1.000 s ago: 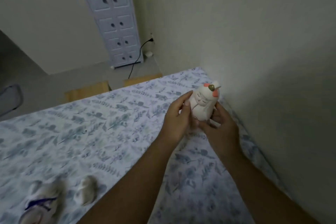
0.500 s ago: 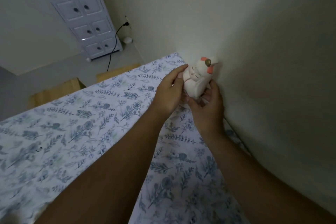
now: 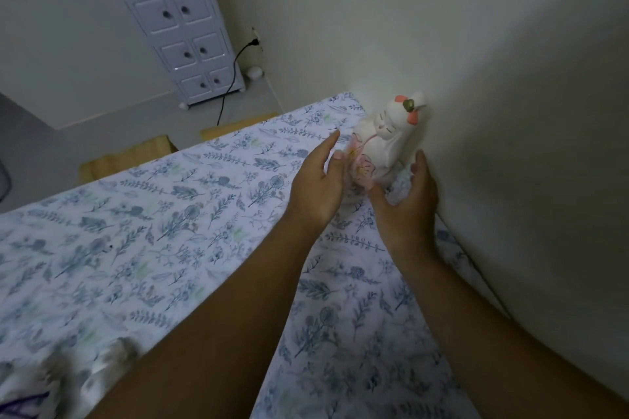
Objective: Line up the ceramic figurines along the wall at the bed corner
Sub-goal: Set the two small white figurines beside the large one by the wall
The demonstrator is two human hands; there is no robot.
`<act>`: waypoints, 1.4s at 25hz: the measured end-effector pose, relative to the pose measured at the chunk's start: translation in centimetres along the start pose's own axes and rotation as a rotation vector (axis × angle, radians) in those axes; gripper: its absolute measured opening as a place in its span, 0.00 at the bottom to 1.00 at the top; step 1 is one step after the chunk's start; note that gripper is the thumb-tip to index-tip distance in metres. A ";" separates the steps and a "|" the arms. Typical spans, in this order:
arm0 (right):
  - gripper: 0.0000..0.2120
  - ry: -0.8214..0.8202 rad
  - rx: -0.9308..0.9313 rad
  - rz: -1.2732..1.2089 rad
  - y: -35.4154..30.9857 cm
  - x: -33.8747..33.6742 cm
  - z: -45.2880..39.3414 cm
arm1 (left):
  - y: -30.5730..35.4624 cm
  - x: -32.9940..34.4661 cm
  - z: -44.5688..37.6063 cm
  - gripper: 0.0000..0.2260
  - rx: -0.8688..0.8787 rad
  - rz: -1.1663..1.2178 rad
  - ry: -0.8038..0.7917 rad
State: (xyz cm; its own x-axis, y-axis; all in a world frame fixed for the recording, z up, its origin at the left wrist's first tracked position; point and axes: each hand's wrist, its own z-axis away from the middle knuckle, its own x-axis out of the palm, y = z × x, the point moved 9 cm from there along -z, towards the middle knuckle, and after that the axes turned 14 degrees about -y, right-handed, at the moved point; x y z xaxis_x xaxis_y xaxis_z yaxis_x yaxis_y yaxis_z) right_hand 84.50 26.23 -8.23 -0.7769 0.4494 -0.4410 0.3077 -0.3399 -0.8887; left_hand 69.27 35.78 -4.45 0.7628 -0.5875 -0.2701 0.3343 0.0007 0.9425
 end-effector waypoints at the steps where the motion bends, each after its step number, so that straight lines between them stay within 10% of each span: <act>1: 0.39 0.010 0.012 0.050 -0.6 0.2 1.9 | -0.5 -1.1 2.3 0.19 -0.005 -0.053 0.037; 6: 0.23 -0.273 -0.178 0.264 -5.6 8.6 11.8 | -4.7 -8.0 16.2 0.22 -0.098 -0.315 0.175; 20: 0.36 -0.920 -0.382 0.767 -10.9 34.4 32.1 | -18.3 -25.4 42.1 0.37 -0.471 -0.562 0.368; 24: 0.31 -0.828 -0.352 0.772 -10.2 35.6 30.9 | -20.8 -26.0 40.4 0.45 -0.466 -0.392 0.325; 35: 0.27 -0.451 -0.129 0.429 -6.3 17.0 23.1 | -13.5 -16.4 28.5 0.25 -0.084 -0.389 0.070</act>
State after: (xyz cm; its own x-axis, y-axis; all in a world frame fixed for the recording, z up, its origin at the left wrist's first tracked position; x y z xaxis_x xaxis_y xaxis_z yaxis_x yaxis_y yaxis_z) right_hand 56.63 16.95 -7.20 -0.7160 -0.1069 -0.6899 0.6851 -0.2972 -0.6651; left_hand 36.48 22.34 -7.18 0.6053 -0.5001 -0.6193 0.6474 -0.1435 0.7485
